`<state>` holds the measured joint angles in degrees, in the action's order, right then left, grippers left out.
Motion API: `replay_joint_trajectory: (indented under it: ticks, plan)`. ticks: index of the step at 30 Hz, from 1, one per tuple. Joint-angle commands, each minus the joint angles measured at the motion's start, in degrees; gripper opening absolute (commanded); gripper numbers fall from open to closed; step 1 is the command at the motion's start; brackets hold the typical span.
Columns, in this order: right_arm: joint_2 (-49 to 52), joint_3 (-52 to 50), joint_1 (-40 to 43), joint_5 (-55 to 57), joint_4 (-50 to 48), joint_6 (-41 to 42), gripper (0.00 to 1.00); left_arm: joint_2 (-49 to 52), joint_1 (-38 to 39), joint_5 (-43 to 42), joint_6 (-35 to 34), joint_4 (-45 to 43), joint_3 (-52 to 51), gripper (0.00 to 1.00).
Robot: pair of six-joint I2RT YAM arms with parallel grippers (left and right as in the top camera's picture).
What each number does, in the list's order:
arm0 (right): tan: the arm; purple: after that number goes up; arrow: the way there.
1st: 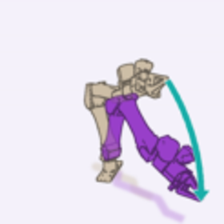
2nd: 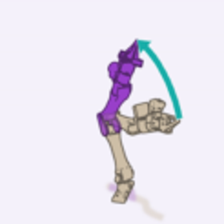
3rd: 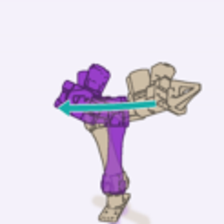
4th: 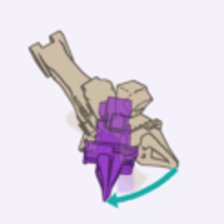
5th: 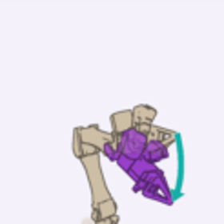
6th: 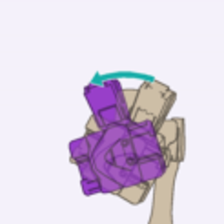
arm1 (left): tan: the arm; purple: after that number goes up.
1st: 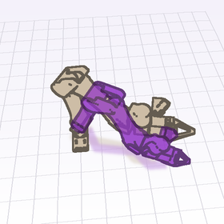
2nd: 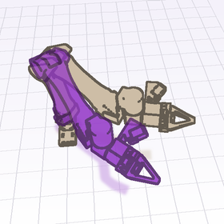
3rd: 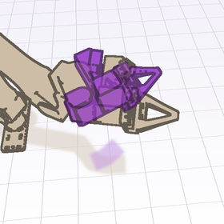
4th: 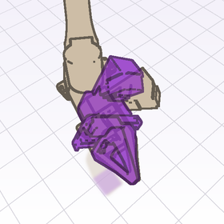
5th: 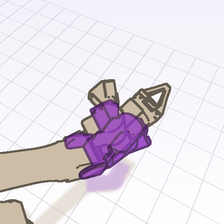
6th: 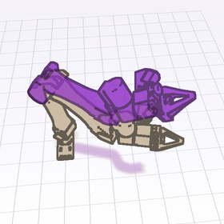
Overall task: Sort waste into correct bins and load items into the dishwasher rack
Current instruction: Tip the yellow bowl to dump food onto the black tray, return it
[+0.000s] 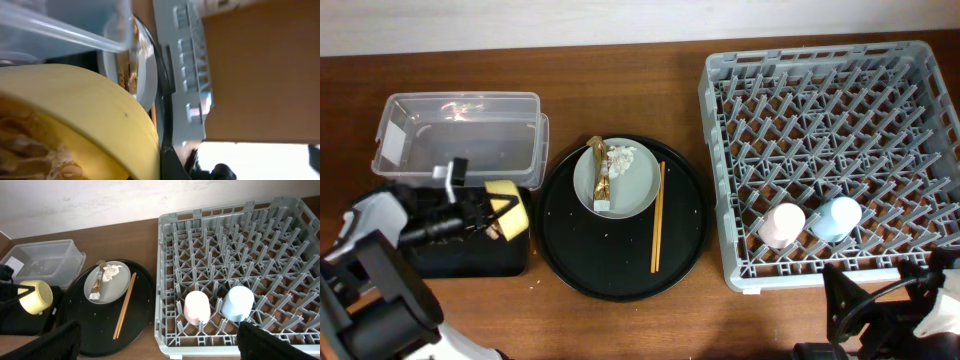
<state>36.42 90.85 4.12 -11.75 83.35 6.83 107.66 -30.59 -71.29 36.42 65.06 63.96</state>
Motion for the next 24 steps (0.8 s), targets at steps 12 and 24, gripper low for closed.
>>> replay_joint_trajectory:
  ticks: [12, 24]
  plan:
    - [0.02, 0.07, -0.42, -0.28, -0.15, -0.42, 0.99, 3.78, -7.08, -12.33, 34.99, 24.39, -1.09, 0.0]
    - [0.02, 0.07, -0.42, -0.28, -0.15, -0.44, 0.99, -4.5, 0.98, -1.75, 14.91, 30.14, -0.48, 0.0]
